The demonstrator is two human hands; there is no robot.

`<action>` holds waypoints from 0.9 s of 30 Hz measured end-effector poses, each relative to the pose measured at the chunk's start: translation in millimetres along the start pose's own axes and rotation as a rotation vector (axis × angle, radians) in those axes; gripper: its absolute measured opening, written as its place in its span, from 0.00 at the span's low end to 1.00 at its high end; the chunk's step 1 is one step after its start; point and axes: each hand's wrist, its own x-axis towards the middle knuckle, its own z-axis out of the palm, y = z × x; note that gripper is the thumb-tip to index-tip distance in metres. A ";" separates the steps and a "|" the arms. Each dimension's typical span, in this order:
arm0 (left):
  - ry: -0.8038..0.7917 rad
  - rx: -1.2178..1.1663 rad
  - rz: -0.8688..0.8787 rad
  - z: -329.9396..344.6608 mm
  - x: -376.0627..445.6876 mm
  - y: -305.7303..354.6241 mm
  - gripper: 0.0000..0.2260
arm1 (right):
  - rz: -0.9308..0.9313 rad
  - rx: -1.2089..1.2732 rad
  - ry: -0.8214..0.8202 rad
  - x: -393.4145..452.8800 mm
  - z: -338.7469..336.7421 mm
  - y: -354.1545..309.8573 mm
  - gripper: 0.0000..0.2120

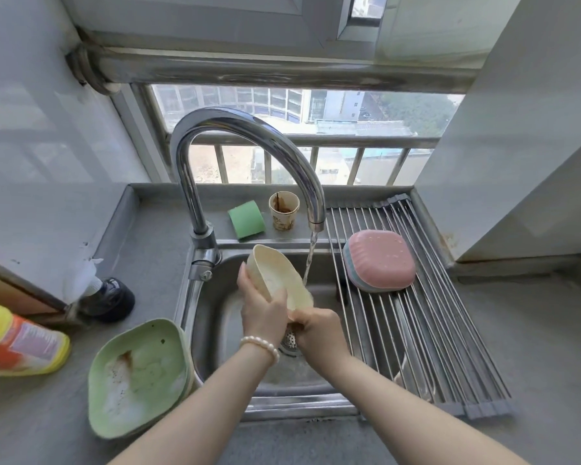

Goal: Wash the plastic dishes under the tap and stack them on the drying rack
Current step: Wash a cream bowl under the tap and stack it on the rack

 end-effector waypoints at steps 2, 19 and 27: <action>-0.017 0.103 0.023 -4.2 11.9 6.5 0.27 | 0.094 0.109 -0.037 -8.3 -0.6 7.8 0.11; -0.323 0.335 0.002 -9.4 37.7 7.6 0.30 | 0.085 0.239 0.313 72.1 -115.7 -52.4 0.23; -0.319 0.204 0.008 -15.3 46.2 6.9 0.26 | 0.029 0.332 0.268 69.5 -115.5 -50.9 0.20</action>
